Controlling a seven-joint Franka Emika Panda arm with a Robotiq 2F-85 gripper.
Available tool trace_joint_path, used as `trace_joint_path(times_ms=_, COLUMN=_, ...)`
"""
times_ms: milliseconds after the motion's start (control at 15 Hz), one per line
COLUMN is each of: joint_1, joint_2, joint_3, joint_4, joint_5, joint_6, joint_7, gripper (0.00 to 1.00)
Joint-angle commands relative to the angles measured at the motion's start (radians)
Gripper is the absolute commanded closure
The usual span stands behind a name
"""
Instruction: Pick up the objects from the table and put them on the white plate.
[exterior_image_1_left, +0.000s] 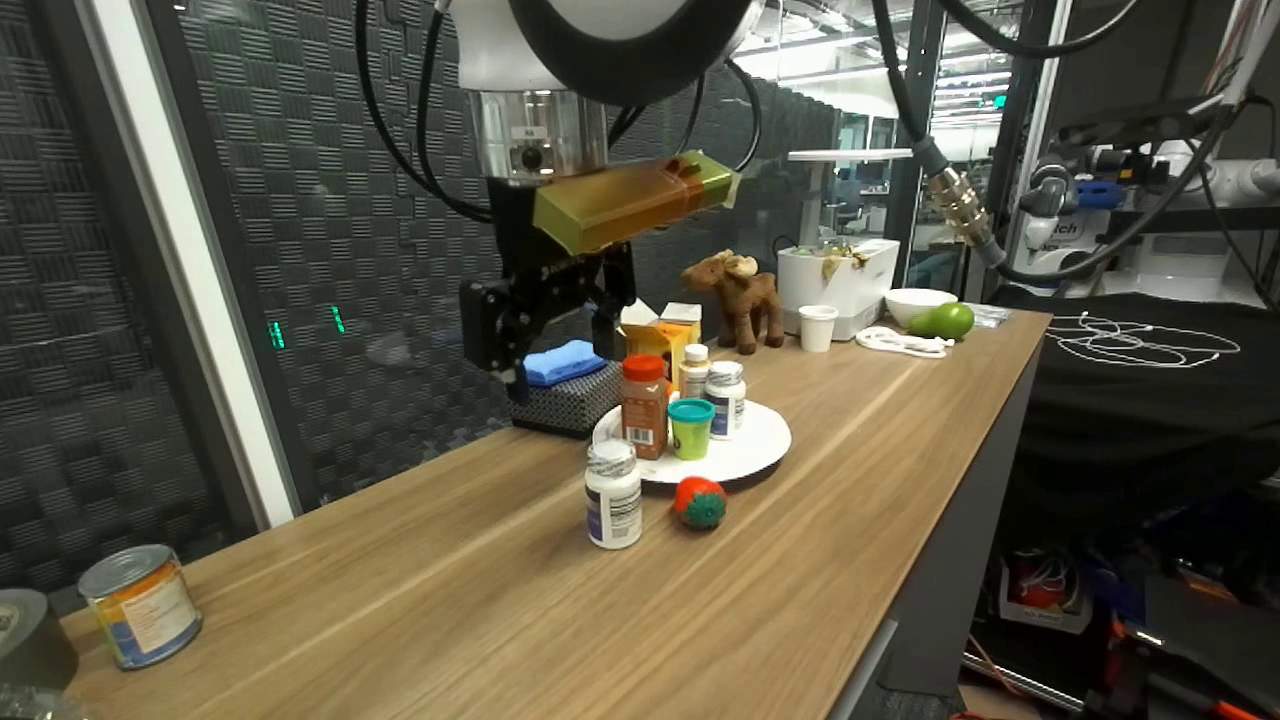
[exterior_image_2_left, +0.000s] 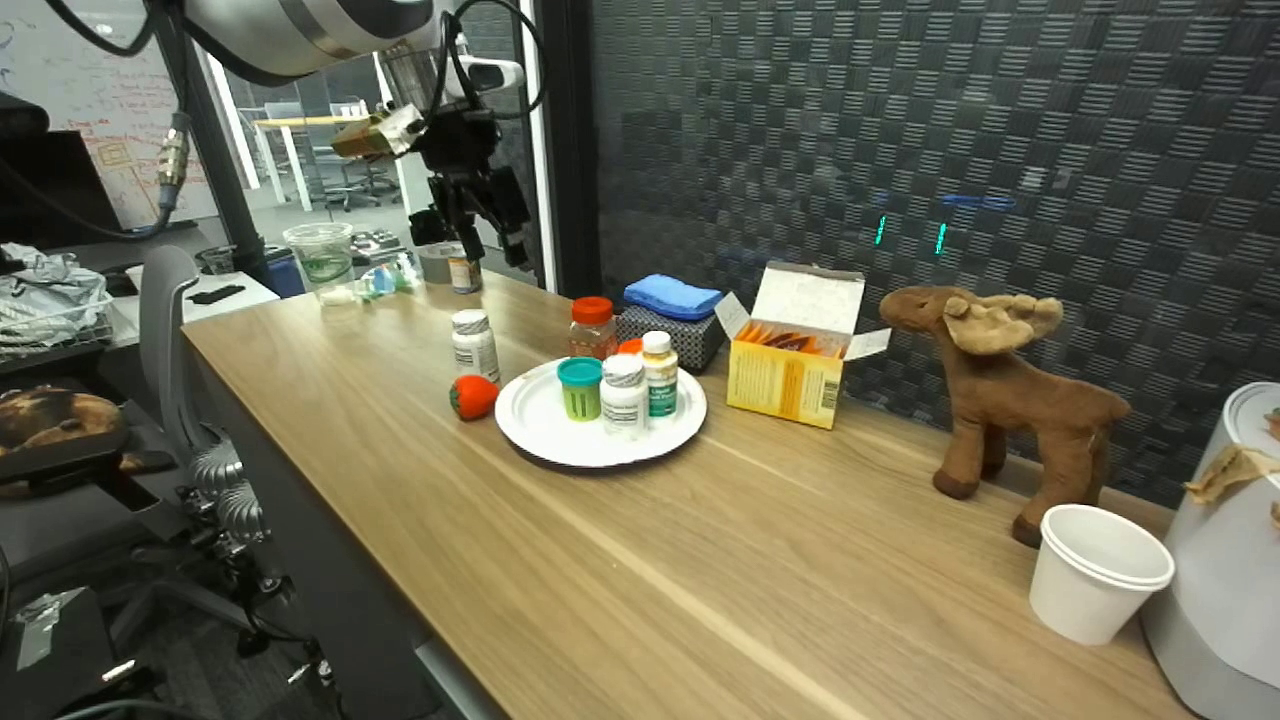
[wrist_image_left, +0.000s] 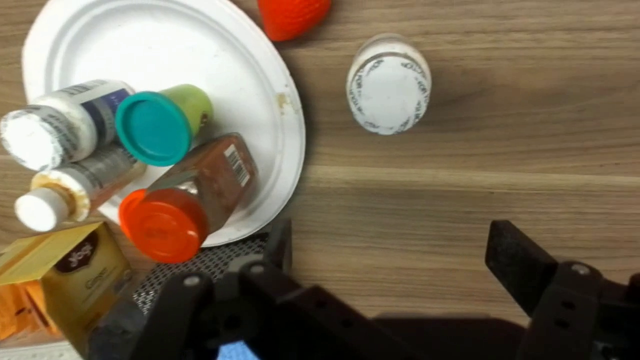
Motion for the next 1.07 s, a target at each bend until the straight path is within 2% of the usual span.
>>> trace_joint_path(times_ms=0, joint_1=-0.031, joint_2=0.012, joint_3=0.023, joint_4=-0.008, joint_5=0.122, joint_6=0.026, joint_7=-0.09, gripper=0.0)
trace_joint_path(times_ms=467, joint_1=-0.033, joint_2=-0.003, joint_3=0.027, joint_4=-0.073, joint_5=0.229, joint_6=0.01, joint_7=-0.143, gripper=0.0)
trace_joint_path(times_ms=1000, joint_1=-0.023, joint_2=0.001, joint_3=0.015, joint_4=-0.105, joint_5=0.201, joint_6=0.007, joint_7=-0.096, gripper=0.0)
